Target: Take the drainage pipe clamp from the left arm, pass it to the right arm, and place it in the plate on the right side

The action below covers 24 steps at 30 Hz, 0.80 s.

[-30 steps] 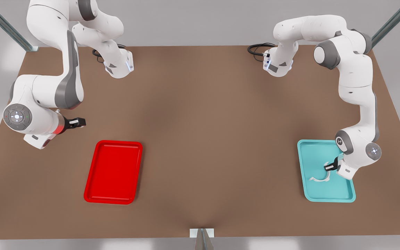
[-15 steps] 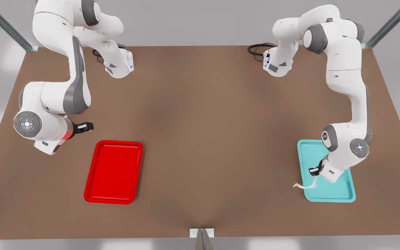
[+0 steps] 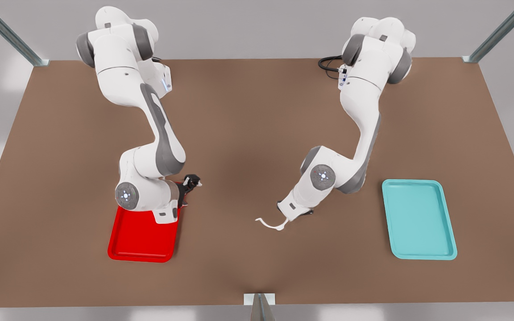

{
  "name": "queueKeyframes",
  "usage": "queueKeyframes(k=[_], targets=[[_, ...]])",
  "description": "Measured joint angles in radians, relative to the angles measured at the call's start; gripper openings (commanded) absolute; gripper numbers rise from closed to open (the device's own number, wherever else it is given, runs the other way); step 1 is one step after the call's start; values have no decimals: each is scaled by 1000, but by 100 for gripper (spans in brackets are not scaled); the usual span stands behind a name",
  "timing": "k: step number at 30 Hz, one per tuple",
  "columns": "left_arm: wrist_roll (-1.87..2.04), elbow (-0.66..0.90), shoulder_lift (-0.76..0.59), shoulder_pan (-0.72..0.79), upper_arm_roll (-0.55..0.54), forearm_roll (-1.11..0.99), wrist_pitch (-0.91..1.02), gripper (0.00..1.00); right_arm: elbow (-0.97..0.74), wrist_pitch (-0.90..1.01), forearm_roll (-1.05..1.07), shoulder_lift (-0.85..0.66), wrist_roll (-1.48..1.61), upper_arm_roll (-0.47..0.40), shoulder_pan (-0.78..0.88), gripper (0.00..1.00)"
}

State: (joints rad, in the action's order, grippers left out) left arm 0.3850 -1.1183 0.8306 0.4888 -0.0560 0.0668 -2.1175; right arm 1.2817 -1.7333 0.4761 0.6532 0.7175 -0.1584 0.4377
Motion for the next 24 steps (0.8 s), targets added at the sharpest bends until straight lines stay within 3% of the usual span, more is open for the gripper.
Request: queueKeyframes(k=[11, 24], targets=[[246, 41, 22, 127, -2, -41, 17, 21, -3, -283, 37, 99, 273, 99, 55, 100], [348, 42, 30, 148, -1, -87, 21, 21, -11, -430, 76, 144, 442, 130, 66, 100]])
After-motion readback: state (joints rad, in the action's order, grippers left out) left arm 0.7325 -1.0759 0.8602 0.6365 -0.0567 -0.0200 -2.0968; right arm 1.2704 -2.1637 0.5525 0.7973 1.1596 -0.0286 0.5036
